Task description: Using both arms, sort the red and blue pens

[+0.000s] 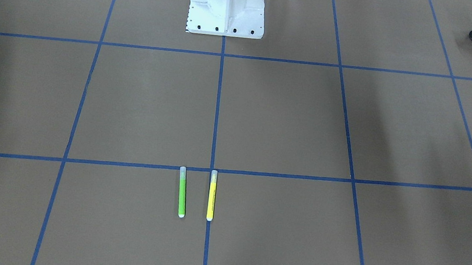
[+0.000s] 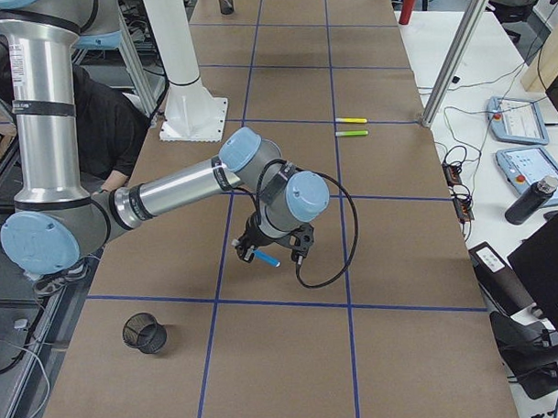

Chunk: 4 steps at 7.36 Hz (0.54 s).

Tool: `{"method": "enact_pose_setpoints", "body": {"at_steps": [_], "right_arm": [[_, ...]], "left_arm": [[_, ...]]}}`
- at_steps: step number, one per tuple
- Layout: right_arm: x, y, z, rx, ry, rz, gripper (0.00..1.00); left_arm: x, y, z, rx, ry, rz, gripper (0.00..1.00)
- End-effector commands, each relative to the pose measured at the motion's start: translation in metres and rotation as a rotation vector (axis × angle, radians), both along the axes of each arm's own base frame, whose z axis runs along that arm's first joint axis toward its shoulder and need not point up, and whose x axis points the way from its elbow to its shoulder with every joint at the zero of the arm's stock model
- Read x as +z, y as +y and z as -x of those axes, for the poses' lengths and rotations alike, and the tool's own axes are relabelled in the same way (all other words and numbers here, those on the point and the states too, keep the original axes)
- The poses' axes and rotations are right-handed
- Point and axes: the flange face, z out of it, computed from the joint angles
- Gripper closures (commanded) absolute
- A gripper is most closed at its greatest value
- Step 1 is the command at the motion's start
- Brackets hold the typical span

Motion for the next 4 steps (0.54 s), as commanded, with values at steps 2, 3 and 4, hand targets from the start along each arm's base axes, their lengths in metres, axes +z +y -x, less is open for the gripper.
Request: {"method": "enact_pose_setpoints", "body": {"at_steps": [2,3,4], "right_arm": [[0.024,0.046,-0.008,-0.074,-0.080,0.081,1.00],[0.032,0.060,-0.012,-0.102,-0.098,0.101,1.00],[0.045,0.071,-0.013,-0.110,-0.124,0.123,1.00]], "left_arm": [[-0.063,-0.059,-0.001,-0.126,-0.017,-0.163,0.00],[-0.084,-0.078,-0.015,-0.095,-0.049,-0.266,0.00],[-0.100,-0.085,-0.017,-0.107,-0.072,-0.351,0.00]]}}
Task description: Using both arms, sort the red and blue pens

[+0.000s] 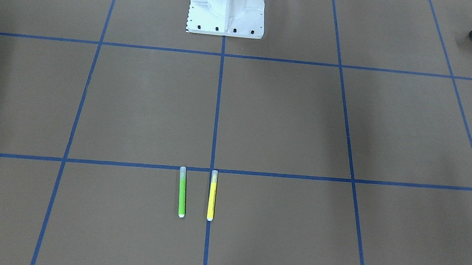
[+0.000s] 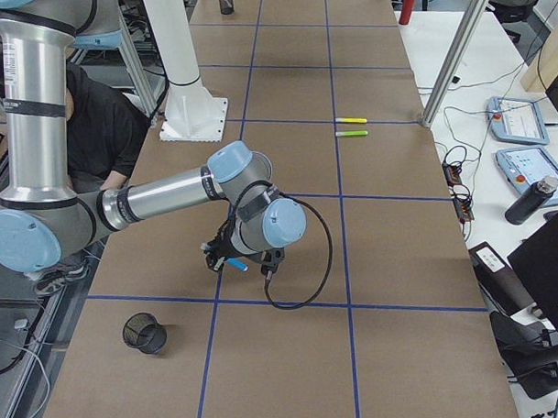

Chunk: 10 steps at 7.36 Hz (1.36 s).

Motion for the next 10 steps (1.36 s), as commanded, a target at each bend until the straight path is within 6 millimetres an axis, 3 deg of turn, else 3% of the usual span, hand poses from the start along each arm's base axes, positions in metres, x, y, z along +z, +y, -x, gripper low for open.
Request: {"method": "enact_pose_setpoints", "body": {"at_steps": [1,3,5,6,10], "right_arm": [[0.032,0.023,-0.006,-0.041,-0.057,0.047,1.00],[0.063,0.036,-0.019,-0.085,-0.083,0.088,1.00],[0.107,0.057,-0.025,-0.113,-0.161,0.146,1.00],[0.119,0.082,-0.027,-0.123,-0.178,0.176,1.00],[0.133,0.149,-0.067,-0.164,-0.192,0.217,1.00]], "left_arm": [[-0.043,-0.021,-0.014,0.000,-0.049,-0.164,0.00],[-0.083,-0.031,-0.025,0.028,-0.099,-0.284,0.00],[-0.093,-0.043,-0.026,0.015,-0.155,-0.353,0.00],[-0.095,-0.048,-0.024,-0.006,-0.182,-0.362,0.00],[-0.096,-0.049,-0.024,-0.008,-0.191,-0.382,0.00]]}}
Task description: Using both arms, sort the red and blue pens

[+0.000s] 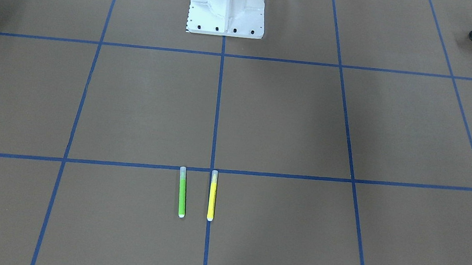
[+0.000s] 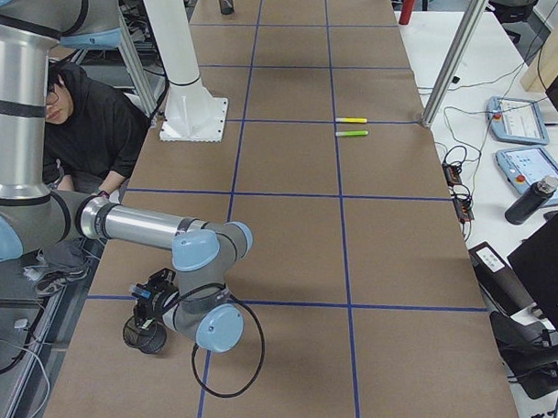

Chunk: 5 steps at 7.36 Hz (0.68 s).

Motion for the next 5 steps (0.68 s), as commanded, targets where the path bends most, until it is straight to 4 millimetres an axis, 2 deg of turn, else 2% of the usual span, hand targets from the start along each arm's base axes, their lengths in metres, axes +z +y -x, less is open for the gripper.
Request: {"method": "enact_pose_setpoints", "body": {"at_steps": [1,2,3,5], "right_arm": [[0.011,0.042,-0.008,-0.009,-0.008,0.050,1.00],[0.020,0.054,-0.005,-0.003,-0.012,0.083,1.00],[0.039,0.065,0.000,0.003,-0.035,0.138,1.00],[0.056,0.073,0.003,0.010,-0.039,0.159,1.00]], "left_arm": [[-0.002,0.000,0.000,0.000,-0.001,-0.007,0.00],[-0.004,0.000,0.000,-0.001,-0.001,-0.011,0.00],[-0.004,0.001,-0.001,-0.004,0.002,-0.012,0.00],[-0.005,0.001,-0.001,-0.004,0.003,-0.015,0.00]]}}
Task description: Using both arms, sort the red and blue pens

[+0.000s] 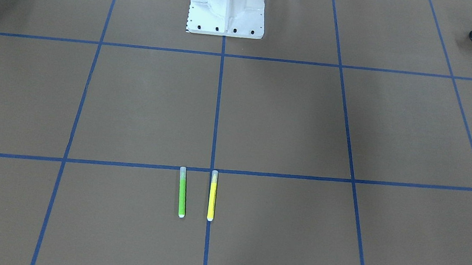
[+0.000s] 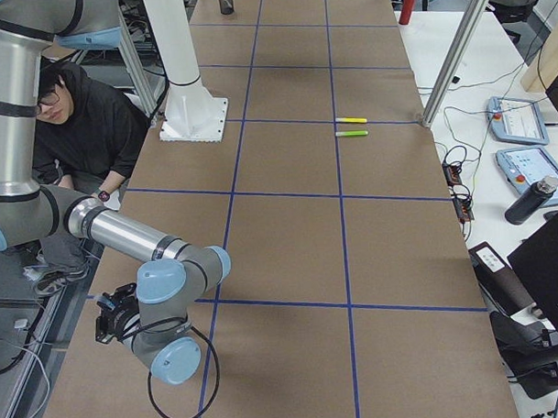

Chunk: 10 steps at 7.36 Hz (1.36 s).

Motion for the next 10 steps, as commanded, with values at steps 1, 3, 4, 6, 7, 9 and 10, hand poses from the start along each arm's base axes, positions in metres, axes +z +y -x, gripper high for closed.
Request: {"method": "enact_pose_setpoints", "body": {"at_steps": [1,3,4,6,7,9,10], "right_arm": [[0.014,0.007,0.003,0.007,-0.008,0.031,1.00],[0.046,0.019,0.008,0.023,-0.005,0.031,1.00],[0.063,0.020,0.012,0.051,-0.003,0.032,1.00],[0.066,0.021,0.012,0.057,0.004,0.027,1.00],[0.066,0.021,0.012,0.057,0.004,0.027,1.00],[0.066,0.018,0.013,0.075,0.006,0.029,0.90],[0.066,0.017,0.014,0.088,0.007,0.030,0.42]], "left_arm": [[-0.001,0.000,0.000,-0.001,0.000,-0.003,0.00],[0.000,0.001,0.000,-0.001,0.001,-0.001,0.00],[0.000,0.000,-0.002,-0.009,0.017,-0.005,0.00],[0.000,0.000,-0.002,-0.009,0.017,-0.005,0.00],[-0.001,0.000,-0.002,-0.010,0.018,-0.005,0.00],[0.005,0.003,-0.003,-0.007,0.023,0.001,0.00],[0.011,0.006,-0.004,-0.007,0.024,0.005,0.00]]}}
